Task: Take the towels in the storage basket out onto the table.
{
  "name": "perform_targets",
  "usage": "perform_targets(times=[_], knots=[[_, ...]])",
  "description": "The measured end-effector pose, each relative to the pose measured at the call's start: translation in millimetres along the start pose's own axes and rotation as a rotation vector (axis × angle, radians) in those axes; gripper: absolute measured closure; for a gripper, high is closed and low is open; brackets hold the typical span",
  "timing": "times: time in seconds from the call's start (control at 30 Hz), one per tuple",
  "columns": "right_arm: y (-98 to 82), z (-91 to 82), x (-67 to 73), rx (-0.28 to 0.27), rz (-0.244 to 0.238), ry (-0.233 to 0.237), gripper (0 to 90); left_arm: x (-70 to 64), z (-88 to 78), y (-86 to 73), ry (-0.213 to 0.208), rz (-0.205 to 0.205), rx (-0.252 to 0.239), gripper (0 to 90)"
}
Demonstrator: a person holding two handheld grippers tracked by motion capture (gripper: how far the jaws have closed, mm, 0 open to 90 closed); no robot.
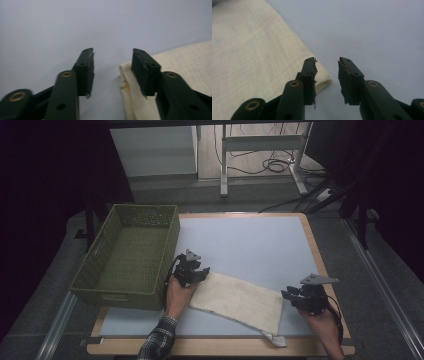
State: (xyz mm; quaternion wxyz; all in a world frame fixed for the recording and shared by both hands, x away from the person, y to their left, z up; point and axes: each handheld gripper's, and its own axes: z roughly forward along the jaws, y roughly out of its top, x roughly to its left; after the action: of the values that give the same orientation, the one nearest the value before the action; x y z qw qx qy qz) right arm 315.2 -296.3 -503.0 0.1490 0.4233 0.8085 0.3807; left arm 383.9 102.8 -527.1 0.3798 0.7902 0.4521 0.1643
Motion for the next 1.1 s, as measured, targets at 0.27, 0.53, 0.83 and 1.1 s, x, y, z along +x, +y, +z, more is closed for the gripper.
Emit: perform_targets(times=[0.27, 0.53, 0.83, 1.1], knots=[[-8.1, 18.9, 5.0, 0.046, -0.013, -0.005, 71.0, 1.0, 10.5, -10.0, -0.054, 0.013, 0.012, 59.7], [10.6, 16.0, 0.6, 0.075, -0.086, -0.013, 84.7, -10.4, 3.0, -13.8, -0.095, 0.04, -0.026, 85.2], [44.9, 31.3, -35.2, 0.051, -0.067, -0.031, 84.5, -16.7, -7.8, -16.6, -0.097, 0.037, -0.049, 85.4], [67.5, 59.9, -55.8, 0.056, -0.056, -0.048, 84.5, -23.0, -22.6, -19.5, -0.101, 0.05, -0.059, 85.4]])
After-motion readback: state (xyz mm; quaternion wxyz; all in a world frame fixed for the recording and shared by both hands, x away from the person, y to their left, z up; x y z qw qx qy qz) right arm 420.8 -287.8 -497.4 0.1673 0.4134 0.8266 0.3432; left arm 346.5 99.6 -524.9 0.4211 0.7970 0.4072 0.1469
